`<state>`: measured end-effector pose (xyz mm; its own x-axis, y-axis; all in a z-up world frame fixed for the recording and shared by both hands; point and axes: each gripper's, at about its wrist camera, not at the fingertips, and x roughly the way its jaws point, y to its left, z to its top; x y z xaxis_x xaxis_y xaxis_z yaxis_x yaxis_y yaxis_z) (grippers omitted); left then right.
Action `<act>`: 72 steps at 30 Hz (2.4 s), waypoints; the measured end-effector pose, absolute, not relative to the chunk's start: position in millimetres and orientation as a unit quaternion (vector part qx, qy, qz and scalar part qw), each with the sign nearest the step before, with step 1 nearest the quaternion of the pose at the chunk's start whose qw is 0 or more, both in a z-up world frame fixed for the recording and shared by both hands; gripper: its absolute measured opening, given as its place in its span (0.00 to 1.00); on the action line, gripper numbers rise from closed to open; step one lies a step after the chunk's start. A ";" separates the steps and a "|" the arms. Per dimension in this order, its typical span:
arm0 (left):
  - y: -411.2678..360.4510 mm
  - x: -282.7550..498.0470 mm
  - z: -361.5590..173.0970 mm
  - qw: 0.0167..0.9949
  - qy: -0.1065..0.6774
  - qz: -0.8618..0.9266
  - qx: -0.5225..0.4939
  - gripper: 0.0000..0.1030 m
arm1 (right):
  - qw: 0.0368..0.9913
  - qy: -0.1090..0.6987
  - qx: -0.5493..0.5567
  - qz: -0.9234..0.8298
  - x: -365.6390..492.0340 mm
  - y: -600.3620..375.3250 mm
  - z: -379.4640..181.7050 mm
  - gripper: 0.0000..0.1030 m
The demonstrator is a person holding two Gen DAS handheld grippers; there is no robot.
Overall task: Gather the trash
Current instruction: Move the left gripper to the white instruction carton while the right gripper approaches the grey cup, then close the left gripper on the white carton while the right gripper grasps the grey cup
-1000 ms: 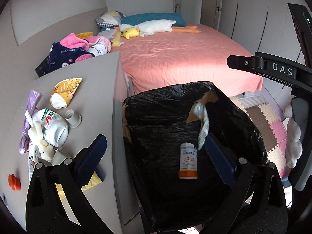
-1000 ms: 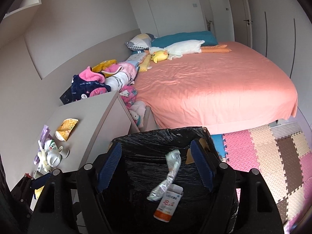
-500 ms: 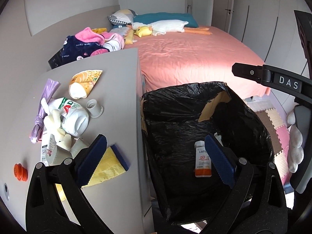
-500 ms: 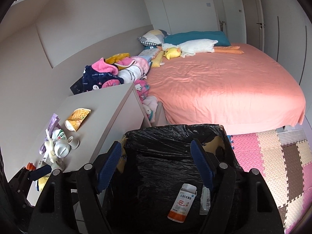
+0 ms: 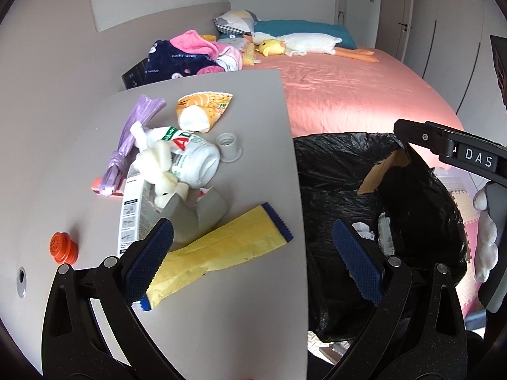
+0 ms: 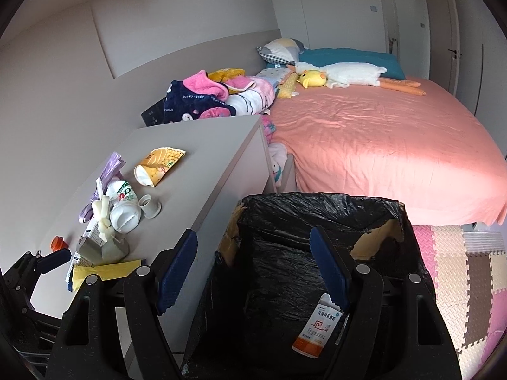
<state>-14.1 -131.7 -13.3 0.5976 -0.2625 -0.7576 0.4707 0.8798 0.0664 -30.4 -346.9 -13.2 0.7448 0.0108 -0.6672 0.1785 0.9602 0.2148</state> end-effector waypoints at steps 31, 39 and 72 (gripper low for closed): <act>-30.0 63.1 -54.7 0.871 0.476 -0.114 0.046 0.64 | 0.921 0.375 0.087 0.060 2.8 -251.7 -33.0 0.72; -28.0 72.0 -64.7 0.866 0.484 -0.117 0.050 0.47 | 0.915 0.384 0.076 0.098 14.3 -222.8 -39.2 0.72; -0.1 69.6 -57.1 0.886 0.451 -0.108 0.007 0.27 | 0.896 0.391 0.049 0.203 40.1 -143.9 -47.9 0.14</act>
<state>69.6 -0.1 -57.1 0.5689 -0.1855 -0.8012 0.1987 0.9764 -0.0850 40.1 -143.9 -47.9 0.6115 0.4022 -0.6814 -0.3259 0.9128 0.2463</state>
